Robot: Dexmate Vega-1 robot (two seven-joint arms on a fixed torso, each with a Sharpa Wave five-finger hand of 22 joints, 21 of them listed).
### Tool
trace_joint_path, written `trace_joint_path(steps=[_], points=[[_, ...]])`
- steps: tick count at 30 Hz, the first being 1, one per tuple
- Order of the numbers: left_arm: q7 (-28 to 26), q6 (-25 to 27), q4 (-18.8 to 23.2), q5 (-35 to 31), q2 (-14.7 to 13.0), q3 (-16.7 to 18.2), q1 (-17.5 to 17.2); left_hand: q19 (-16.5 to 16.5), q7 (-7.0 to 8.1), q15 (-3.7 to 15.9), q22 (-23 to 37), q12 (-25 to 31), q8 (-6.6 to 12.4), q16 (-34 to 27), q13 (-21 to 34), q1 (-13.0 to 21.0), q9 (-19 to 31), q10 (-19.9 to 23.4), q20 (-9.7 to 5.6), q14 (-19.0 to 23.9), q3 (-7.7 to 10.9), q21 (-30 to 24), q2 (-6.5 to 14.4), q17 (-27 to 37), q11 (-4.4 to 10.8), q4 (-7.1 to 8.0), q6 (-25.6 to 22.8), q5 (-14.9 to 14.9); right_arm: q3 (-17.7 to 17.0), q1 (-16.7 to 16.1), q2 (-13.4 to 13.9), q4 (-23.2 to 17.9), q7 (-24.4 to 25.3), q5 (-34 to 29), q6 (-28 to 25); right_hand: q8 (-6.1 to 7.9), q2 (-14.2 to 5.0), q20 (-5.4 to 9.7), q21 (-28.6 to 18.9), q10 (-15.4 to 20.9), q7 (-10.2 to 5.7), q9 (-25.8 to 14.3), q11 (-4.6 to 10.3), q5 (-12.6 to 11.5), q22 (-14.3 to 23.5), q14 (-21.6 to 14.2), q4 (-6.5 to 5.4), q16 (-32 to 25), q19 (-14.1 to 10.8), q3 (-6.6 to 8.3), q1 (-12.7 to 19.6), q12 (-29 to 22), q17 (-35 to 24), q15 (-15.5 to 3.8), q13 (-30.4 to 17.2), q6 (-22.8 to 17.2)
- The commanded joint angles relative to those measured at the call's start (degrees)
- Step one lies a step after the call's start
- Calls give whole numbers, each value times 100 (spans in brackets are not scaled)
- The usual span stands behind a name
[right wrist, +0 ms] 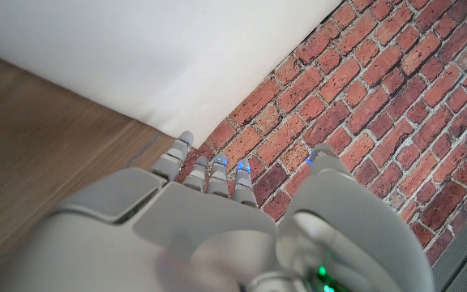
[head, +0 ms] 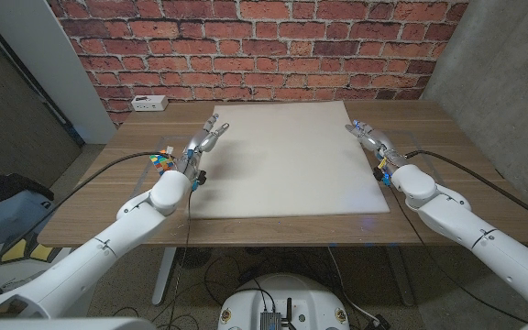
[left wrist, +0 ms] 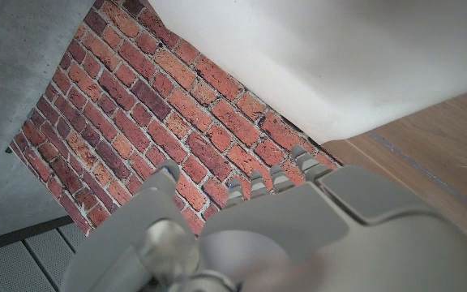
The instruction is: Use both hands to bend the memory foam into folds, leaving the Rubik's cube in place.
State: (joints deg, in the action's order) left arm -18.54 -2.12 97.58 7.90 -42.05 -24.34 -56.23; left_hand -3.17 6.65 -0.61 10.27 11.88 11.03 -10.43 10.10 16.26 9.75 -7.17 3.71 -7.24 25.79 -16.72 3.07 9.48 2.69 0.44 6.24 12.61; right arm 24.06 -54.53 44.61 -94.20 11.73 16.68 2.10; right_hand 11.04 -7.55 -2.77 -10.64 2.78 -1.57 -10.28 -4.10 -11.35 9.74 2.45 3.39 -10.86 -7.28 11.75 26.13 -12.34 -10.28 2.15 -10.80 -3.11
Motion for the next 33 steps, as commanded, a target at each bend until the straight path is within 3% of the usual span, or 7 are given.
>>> trace_joint_path(steps=[1, 12, 33], points=[[-342, 683, 983, -750, -424, 24, -440, -26, 44, -23, 26, 26, -16, -22, 25, 38, 19, 23, 72, 22, 5, 27, -75, 31, 4, -87, -34, -44, -4, -298, 398, -734, 251, -583, -583, 19, 15, 31, -54, 26, 2, -23, -14, 19, 15, -21, 31, -42, -30, 16, 61, -8, -10, 8, -27, -37], [-287, 1234, 1541, -1278, -747, -2, -710, 15, 35, -30, 29, 8, -21, -9, 27, 106, 22, 22, 19, 29, -23, 43, -150, 34, -6, -189, -55, -74, -66, -636, 805, -1521, 318, -909, -1290, 15, 6, 66, -51, 32, -11, -25, -9, 35, 15, -11, 56, -35, -26, 25, 77, 2, -13, -28, -30, -44], [-143, 2127, 2443, -1966, -1191, 35, -1175, 21, 10, 0, 40, -24, -46, 13, 31, 196, 27, 9, 10, 3, -73, 103, -207, 37, -5, -332, -59, -112, -73, -1028, 1362, -2431, 240, -1473, -2120, 14, -27, 88, -57, 85, -20, -29, 13, 61, 15, -41, 95, -41, -49, 45, 99, 3, -18, -71, -34, -70]])
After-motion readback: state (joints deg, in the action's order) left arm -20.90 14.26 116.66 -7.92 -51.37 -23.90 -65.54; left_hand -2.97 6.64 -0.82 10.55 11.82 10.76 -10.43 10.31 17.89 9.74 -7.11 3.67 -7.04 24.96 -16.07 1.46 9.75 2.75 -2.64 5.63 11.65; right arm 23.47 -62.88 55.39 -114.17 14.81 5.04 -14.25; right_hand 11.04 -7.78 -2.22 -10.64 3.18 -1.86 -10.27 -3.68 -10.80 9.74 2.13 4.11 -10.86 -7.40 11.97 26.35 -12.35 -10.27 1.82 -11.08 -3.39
